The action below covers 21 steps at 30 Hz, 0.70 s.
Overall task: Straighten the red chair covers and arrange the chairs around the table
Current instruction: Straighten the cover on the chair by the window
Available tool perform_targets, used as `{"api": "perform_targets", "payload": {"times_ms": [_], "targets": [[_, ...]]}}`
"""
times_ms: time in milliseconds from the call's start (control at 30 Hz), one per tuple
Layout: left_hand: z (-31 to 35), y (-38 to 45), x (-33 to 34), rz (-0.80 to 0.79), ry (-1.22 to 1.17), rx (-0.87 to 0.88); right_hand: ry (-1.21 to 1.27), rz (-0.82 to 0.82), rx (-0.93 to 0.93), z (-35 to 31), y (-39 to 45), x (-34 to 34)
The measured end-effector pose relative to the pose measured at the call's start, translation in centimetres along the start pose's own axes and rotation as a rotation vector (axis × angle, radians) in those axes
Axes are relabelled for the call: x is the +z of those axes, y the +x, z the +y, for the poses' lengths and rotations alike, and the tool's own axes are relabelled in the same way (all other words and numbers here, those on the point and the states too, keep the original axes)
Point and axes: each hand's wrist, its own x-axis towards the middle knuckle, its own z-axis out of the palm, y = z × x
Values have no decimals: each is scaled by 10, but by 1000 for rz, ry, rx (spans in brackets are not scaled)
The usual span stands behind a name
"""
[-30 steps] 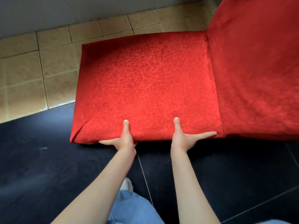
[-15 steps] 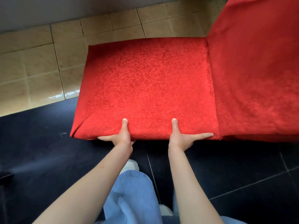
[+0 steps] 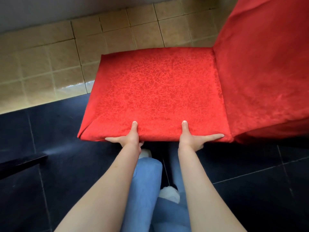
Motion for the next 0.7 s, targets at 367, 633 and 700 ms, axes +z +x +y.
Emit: {"api": "perform_targets", "payload": {"times_ms": [367, 633, 700], "targets": [[8, -32, -56, 24, 5, -63, -99, 17, 30, 2, -55, -34], [-8, -50, -113, 67, 27, -78, -146, 23, 47, 26, -92, -71], [-16, -56, -129, 84, 38, -83, -171, 15, 50, 33, -101, -84]]}}
